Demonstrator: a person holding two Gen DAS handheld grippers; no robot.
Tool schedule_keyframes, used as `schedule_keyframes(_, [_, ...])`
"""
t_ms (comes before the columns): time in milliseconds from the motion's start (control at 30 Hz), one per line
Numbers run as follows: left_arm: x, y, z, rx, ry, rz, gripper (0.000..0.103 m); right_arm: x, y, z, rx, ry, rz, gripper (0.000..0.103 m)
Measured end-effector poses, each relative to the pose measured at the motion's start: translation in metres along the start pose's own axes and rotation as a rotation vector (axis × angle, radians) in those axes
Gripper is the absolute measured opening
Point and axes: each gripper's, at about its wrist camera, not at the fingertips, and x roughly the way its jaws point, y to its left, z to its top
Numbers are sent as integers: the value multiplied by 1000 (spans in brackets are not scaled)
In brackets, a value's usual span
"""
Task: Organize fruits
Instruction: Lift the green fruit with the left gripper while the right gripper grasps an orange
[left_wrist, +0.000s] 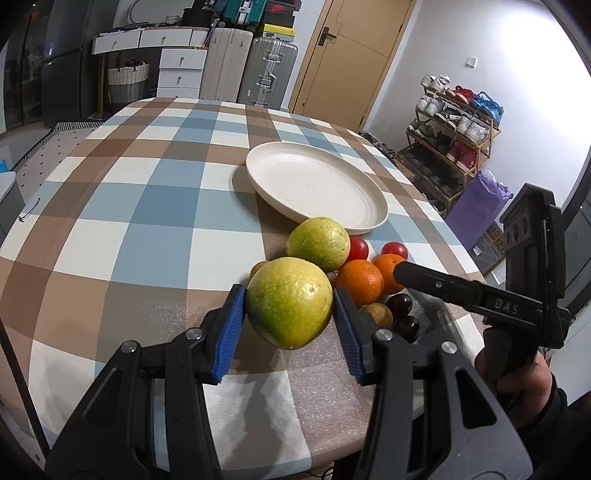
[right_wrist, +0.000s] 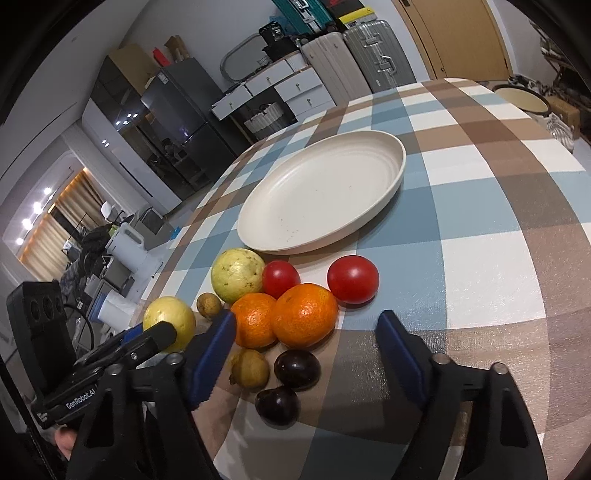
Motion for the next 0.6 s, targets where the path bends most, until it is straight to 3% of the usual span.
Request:
schedule_keyframes(233, [-1, 8, 3, -16, -7, -12, 45, 7, 2, 2, 20, 16, 2, 41])
schedule_keyframes(600, [0, 8, 9, -18, -7, -6, 45, -12, 2, 5, 14, -49, 45, 38])
